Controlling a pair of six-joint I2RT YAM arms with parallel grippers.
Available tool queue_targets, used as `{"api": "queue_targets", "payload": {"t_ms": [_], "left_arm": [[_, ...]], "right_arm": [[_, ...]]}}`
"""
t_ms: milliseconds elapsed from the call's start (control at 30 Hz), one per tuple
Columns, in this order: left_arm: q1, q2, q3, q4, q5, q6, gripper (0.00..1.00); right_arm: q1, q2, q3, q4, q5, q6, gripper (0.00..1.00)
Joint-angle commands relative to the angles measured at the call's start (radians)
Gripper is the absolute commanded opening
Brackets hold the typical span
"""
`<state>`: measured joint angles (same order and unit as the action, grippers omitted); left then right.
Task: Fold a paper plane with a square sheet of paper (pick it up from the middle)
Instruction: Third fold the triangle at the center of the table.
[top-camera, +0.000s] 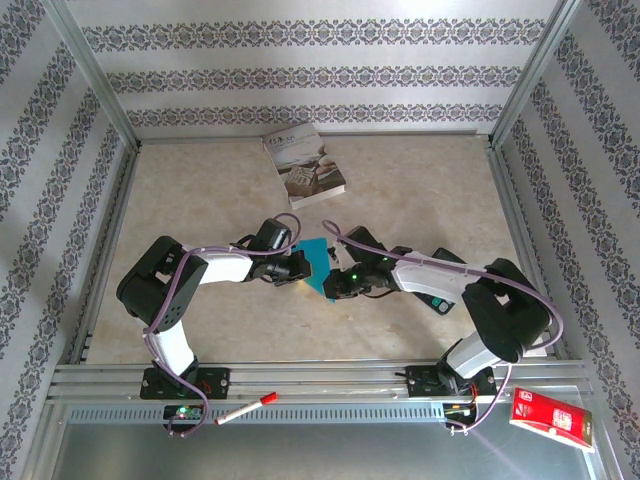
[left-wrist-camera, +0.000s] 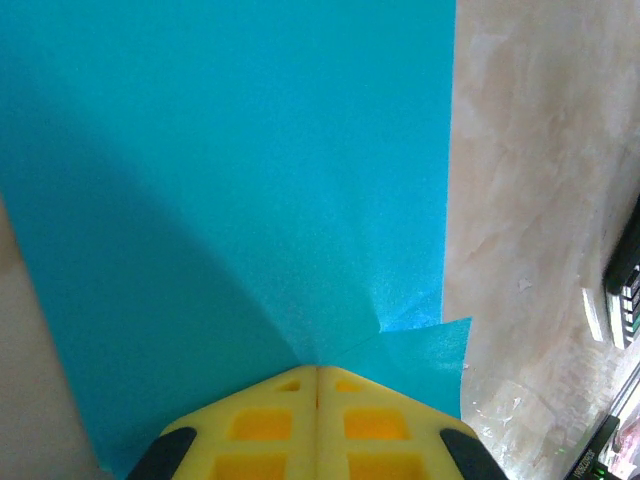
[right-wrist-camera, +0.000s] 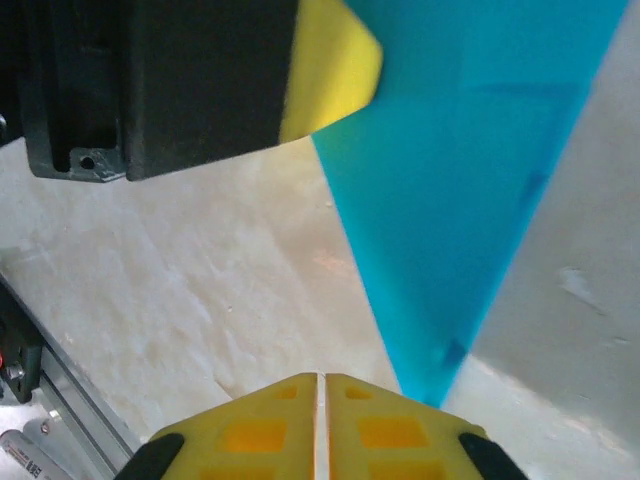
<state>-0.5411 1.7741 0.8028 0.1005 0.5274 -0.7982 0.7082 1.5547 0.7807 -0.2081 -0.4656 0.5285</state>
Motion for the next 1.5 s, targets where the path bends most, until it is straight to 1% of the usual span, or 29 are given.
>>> {"api": "queue_targets", "payload": {"t_ms": [0,267,533,733,1067,1300,1467], "left_arm": [[0.013,0.045,-0.021,-0.087,-0.049,0.024,0.0],[0.013,0.048,-0.013,-0.092,-0.048,0.028,0.0],[0.013,0.049,-0.007,-0.102,-0.05,0.041,0.0],[0.013,0.057,-0.001,-0.108,-0.052,0.053,0.0],[0.014,0.058,0.0,-0.119,-0.06,0.065,0.0],[0.016,0.063,0.002,-0.123,-0.066,0.07,0.0],[0.017,0.06,0.005,-0.129,-0.066,0.074,0.0]], "right_arm": [[0.016,0.062,0.039,0.043,-0.023,0.022,0.09],[0.02,0.17,0.099,0.02,-0.022,-0.019,0.07],[-0.005,0.183,0.07,0.019,-0.027,-0.029,0.05],[-0.026,0.164,0.018,0.045,-0.055,-0.008,0.05],[-0.033,0.138,-0.056,0.044,-0.046,0.019,0.04],[-0.036,0.088,-0.105,0.047,-0.045,0.035,0.04],[-0.059,0.044,-0.148,0.038,-0.039,0.039,0.04]]}}
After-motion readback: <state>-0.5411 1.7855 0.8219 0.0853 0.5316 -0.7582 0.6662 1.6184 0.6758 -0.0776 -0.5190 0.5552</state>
